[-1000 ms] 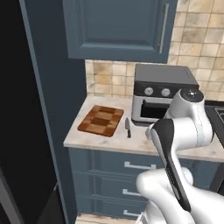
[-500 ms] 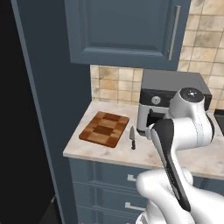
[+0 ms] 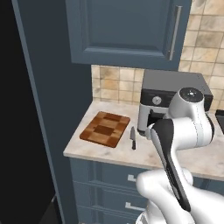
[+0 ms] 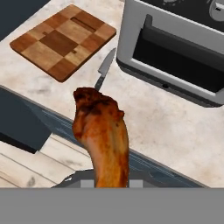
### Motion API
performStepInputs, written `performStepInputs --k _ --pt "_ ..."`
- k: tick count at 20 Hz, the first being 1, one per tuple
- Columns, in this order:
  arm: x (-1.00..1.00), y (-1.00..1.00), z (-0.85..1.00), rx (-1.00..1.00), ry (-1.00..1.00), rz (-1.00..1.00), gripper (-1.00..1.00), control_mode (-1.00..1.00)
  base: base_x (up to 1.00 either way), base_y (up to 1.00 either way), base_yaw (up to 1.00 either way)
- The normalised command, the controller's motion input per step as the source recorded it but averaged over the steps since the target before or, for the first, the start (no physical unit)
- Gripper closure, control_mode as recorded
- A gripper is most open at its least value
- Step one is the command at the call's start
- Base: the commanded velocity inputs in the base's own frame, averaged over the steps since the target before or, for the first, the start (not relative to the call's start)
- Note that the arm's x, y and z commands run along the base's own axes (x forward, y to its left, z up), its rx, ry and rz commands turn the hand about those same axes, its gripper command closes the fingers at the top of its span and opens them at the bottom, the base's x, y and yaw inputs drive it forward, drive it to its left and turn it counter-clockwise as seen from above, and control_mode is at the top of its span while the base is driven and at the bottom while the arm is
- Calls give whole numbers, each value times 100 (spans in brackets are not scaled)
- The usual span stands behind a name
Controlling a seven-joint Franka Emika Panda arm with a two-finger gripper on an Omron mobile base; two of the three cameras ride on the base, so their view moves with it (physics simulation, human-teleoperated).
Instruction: Retrieve the chicken drumstick from the fridge and place it on the cutting board.
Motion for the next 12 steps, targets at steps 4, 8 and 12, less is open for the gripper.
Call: performStepInputs --k 4,8,12 --pt "0 0 0 0 0 0 100 100 2 0 0" --pt "0 0 0 0 0 0 100 -100 0 0 0" --pt "5 41 -12 2 0 0 100 -100 0 0 0"
